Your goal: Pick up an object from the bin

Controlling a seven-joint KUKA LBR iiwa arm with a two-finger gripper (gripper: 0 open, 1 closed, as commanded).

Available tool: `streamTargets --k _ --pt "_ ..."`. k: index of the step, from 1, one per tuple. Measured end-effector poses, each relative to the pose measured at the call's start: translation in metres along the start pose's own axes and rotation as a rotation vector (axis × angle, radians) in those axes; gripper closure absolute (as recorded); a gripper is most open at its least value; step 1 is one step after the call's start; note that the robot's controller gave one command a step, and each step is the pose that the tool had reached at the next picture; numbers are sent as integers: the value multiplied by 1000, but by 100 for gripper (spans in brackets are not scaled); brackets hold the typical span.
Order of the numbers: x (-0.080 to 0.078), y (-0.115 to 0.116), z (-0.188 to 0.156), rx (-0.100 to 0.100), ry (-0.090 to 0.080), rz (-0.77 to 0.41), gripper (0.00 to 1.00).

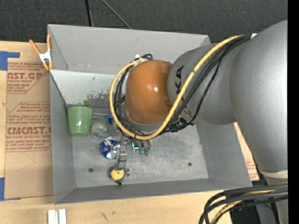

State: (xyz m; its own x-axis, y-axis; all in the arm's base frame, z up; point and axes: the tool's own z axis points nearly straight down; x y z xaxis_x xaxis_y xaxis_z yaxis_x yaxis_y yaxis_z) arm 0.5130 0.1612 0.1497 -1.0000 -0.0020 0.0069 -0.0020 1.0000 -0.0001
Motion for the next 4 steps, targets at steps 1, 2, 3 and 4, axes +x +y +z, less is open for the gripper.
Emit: streamTargets --k 1,2,3,4 --pt "-25 -8 -60 0 -14 -268 0" --pt "-20 -11 81 -2 -9 -98 0" --pt "-25 -10 72 -6 -23 -99 100" --pt "-19 -29 -76 -2 -17 -83 100"
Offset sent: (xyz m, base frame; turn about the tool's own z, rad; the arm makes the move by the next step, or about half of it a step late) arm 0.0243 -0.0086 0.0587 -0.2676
